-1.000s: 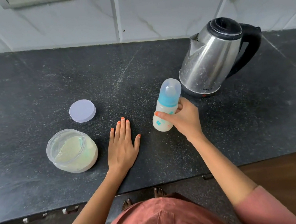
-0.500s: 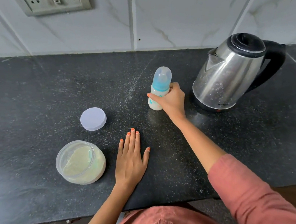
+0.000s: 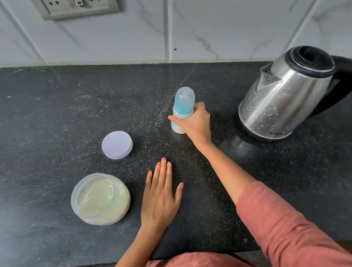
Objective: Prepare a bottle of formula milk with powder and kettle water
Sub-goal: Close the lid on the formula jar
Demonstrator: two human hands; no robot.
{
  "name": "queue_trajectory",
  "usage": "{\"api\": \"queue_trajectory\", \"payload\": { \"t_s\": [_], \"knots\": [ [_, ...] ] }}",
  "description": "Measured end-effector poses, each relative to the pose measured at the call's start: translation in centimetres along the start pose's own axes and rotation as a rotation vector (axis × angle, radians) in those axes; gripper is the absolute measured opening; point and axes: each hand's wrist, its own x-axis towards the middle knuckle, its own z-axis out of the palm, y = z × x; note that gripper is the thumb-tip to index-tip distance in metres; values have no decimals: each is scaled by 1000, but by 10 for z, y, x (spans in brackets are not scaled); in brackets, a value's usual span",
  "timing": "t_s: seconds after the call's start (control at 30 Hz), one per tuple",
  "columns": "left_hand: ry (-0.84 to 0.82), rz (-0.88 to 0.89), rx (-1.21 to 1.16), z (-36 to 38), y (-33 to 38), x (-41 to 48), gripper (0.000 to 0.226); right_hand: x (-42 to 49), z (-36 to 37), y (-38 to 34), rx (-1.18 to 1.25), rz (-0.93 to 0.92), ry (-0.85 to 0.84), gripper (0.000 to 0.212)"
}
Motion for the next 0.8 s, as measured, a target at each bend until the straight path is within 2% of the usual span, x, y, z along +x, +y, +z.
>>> {"api": "queue_trajectory", "payload": {
  "t_s": [0.2,0.3,0.5,0.67,0.8],
  "knots": [
    [-6,-2,3,-2,0,-1,69,0,5,1,-43,-20,-1,67],
    [-7,-2,5,-3,0,-1,69,-2,3,4,-42,-37,-59,68],
    [-20,-6,-9,-7,2,-2,68,-16,-18,34,-34,-47,-71,55],
    [-4,-9,-52,-8,4,-3,70,-39,-37,50,-35,-96,-97,36],
    [119,-3,-141,-11,8,-5,60,-55,-43,52,-25,-109,-149,21]
  ]
}}
